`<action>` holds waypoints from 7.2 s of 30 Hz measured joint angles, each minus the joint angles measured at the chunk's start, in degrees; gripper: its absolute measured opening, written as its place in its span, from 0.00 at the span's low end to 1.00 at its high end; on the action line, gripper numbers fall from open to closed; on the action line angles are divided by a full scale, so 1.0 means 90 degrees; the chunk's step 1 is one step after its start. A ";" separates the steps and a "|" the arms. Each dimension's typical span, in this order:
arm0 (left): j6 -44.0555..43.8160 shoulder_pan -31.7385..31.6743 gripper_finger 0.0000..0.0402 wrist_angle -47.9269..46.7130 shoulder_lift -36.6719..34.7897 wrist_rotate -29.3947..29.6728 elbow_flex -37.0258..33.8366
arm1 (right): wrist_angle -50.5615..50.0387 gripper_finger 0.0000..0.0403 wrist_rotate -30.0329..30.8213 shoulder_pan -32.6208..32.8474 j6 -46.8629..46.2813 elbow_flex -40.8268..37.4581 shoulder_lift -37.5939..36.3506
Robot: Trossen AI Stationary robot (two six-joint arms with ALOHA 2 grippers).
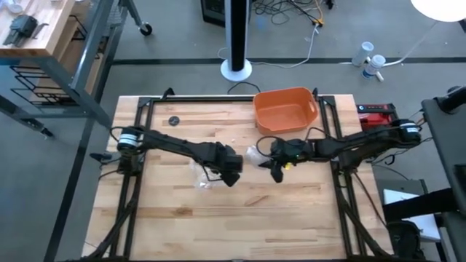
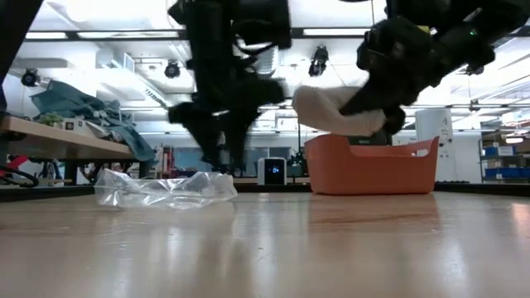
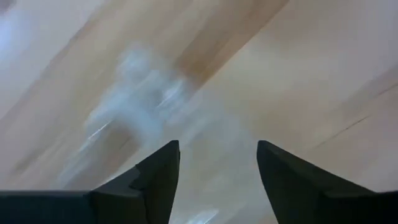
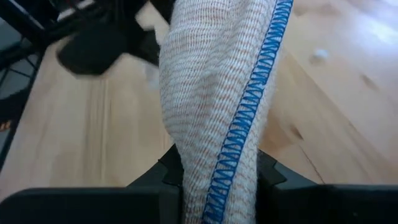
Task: Roll bandage
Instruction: Put the rolled brown bandage into the transparent zip bag, then close the transparent zip bag
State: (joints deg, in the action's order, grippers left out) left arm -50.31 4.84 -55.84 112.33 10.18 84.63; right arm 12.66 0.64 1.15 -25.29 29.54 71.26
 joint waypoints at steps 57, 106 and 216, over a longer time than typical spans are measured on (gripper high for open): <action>0.0542 0.0102 0.01 0.0771 -0.0437 -0.0024 -0.1120 | 0.0048 0.20 -0.0067 0.0064 0.0226 0.0083 0.0178; 0.2807 0.0377 0.00 0.5549 -0.1417 0.1718 -0.1170 | 0.0205 0.20 0.0995 0.0454 -0.0119 0.0204 0.0139; 0.4308 -0.0002 0.00 1.3872 -0.1442 0.0708 -0.3232 | -0.1935 0.78 0.1353 0.0080 0.3100 0.3038 -0.1496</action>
State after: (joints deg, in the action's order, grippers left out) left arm -11.53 4.82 69.01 99.35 16.56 55.54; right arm -4.76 12.82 1.87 2.61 56.88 57.80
